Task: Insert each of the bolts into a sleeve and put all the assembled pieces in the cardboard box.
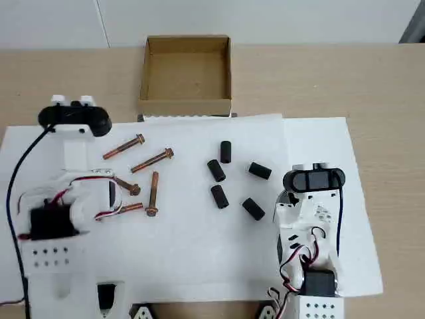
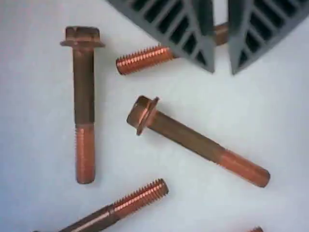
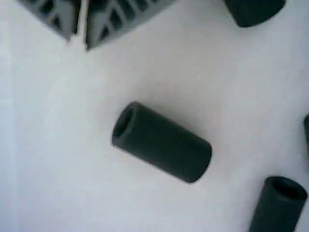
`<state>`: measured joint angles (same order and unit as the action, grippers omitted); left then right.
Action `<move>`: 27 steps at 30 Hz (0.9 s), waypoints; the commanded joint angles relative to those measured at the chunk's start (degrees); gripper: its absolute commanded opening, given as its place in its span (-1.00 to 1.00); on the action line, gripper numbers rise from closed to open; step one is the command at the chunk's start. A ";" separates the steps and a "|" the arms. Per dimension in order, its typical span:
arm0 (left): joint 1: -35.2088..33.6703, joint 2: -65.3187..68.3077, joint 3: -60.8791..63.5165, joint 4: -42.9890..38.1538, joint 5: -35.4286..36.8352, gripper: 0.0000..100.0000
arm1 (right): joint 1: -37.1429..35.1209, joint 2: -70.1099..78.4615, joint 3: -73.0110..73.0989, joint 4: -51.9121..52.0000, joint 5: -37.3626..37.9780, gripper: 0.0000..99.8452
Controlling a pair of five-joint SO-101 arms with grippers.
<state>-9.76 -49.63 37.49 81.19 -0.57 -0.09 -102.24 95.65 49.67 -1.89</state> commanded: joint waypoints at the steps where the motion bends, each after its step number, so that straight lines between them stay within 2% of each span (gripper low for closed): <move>1: -0.26 0.53 -2.51 0.18 0.18 -0.98 | -0.22 -0.04 0.88 0.04 0.35 -0.99; 4: 0.00 0.70 -2.51 0.44 0.09 -0.98 | -0.22 -0.75 -1.67 0.22 1.41 -0.99; 11: -0.26 0.97 -2.42 1.32 0.09 -0.98 | -2.33 5.41 -22.07 11.30 8.62 -0.99; 18: 0.00 0.97 -2.07 1.32 -1.23 -0.97 | -4.18 31.25 -42.29 14.46 8.79 -0.99; 20: -0.26 0.97 -1.89 1.32 -4.04 -0.94 | -4.18 39.69 -48.53 16.13 8.79 -0.99; 24: -0.35 0.97 0.13 -0.88 -4.48 -0.85 | -4.18 55.34 -60.22 21.32 9.32 -0.98; 27: -1.67 0.97 2.51 -3.16 -4.48 -0.83 | -4.18 65.89 -68.57 26.07 16.62 -0.98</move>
<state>-10.37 -48.75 39.25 80.66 -4.70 -3.78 -45.98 36.48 72.26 8.84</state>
